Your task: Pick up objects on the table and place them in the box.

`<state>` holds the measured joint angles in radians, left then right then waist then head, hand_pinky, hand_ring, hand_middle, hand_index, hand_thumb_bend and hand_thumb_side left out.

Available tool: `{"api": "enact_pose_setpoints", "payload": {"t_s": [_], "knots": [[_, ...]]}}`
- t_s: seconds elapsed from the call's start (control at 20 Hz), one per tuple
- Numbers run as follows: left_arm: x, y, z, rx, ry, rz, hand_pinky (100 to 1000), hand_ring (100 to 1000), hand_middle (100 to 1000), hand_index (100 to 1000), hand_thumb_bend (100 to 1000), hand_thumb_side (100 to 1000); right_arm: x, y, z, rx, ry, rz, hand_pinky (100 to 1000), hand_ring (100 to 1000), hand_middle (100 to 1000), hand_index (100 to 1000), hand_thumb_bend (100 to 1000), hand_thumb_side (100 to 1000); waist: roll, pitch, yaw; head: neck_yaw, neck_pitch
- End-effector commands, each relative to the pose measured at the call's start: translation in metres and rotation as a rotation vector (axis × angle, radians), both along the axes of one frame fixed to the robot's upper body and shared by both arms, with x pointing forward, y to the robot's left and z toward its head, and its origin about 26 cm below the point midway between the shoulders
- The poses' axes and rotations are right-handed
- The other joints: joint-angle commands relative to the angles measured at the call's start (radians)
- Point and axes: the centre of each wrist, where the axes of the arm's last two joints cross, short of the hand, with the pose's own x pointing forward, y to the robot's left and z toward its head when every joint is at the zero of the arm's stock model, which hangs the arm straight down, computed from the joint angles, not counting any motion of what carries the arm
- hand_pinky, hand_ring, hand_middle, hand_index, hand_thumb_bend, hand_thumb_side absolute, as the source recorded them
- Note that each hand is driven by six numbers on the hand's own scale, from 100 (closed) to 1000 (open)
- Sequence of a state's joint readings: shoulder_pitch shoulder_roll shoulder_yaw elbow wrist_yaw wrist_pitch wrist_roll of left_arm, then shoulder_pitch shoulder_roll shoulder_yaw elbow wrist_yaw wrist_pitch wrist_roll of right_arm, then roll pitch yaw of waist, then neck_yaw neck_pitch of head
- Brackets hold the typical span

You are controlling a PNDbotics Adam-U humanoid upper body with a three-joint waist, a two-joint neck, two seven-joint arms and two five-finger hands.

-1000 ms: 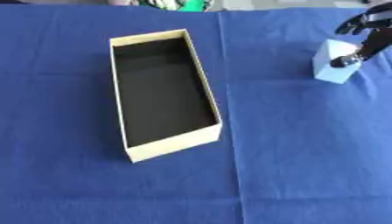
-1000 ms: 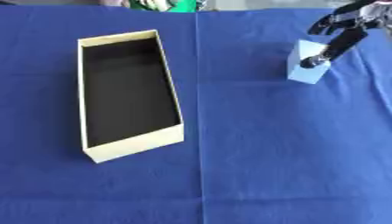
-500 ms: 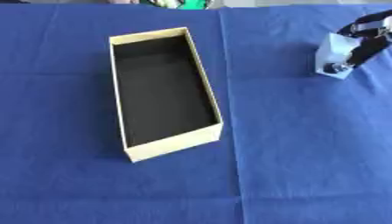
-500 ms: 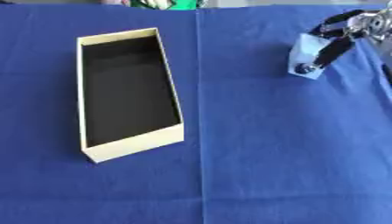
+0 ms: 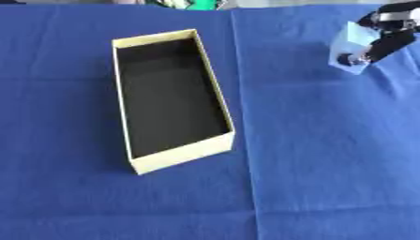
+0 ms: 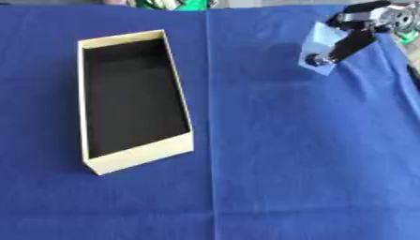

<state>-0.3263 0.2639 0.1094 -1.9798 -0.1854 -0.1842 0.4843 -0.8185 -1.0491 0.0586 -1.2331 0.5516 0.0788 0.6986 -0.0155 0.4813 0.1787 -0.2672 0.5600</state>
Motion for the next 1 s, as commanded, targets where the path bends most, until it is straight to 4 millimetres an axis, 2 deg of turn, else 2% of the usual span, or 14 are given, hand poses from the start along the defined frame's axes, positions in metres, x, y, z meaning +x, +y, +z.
{"api": "enact_pose_setpoints", "payload": {"t_s": [0.05, 0.3, 0.4, 0.55, 0.6, 0.65, 0.7, 0.9, 1.0], "knots": [[-0.003, 0.002, 0.007, 0.015, -0.024, 0.009, 554, 670, 621, 735, 100, 746, -0.013, -0.002, 0.026, -0.018, -0.097, -0.003, 730, 781, 512, 567, 100, 478, 0.005, -0.023, -0.006, 0.001, 0.005], [-0.003, 0.003, 0.008, 0.019, -0.028, 0.013, 554, 670, 621, 735, 100, 746, -0.030, 0.013, 0.054, -0.019, -0.202, 0.091, 711, 765, 482, 538, 100, 439, -0.001, -0.040, -0.021, 0.004, 0.020], [-0.004, 0.004, 0.008, 0.019, -0.029, 0.017, 554, 670, 621, 735, 100, 745, -0.043, 0.027, 0.066, -0.046, -0.286, 0.148, 700, 758, 484, 530, 100, 429, -0.003, -0.046, -0.023, 0.009, 0.024], [-0.004, 0.005, 0.009, 0.018, -0.034, 0.022, 554, 668, 621, 735, 100, 744, -0.066, 0.058, 0.079, -0.078, -0.430, 0.248, 664, 725, 474, 519, 100, 369, -0.005, -0.053, -0.024, 0.016, 0.028], [-0.004, 0.005, 0.009, 0.018, -0.035, 0.022, 554, 668, 621, 736, 100, 744, -0.073, 0.070, 0.080, -0.082, -0.466, 0.279, 662, 723, 472, 518, 100, 364, -0.005, -0.055, -0.023, 0.019, 0.028], [-0.003, 0.004, 0.009, 0.017, -0.035, 0.021, 554, 667, 621, 736, 100, 744, -0.080, 0.081, 0.081, -0.087, -0.496, 0.308, 650, 714, 469, 514, 100, 407, -0.006, -0.056, -0.022, 0.020, 0.027], [-0.003, 0.004, 0.009, 0.017, -0.035, 0.020, 554, 667, 621, 736, 100, 744, -0.087, 0.093, 0.080, -0.094, -0.520, 0.332, 647, 713, 468, 514, 100, 337, -0.007, -0.057, -0.021, 0.019, 0.027], [-0.003, 0.003, 0.010, 0.017, -0.038, 0.013, 555, 666, 621, 736, 100, 744, -0.110, 0.137, 0.070, -0.122, -0.536, 0.402, 638, 708, 469, 512, 100, 344, -0.013, -0.060, -0.010, 0.010, 0.022], [-0.003, 0.003, 0.010, 0.016, -0.038, 0.011, 555, 666, 621, 736, 100, 744, -0.114, 0.149, 0.067, -0.126, -0.529, 0.432, 634, 704, 467, 510, 100, 334, -0.016, -0.061, -0.003, 0.007, 0.022]]}}
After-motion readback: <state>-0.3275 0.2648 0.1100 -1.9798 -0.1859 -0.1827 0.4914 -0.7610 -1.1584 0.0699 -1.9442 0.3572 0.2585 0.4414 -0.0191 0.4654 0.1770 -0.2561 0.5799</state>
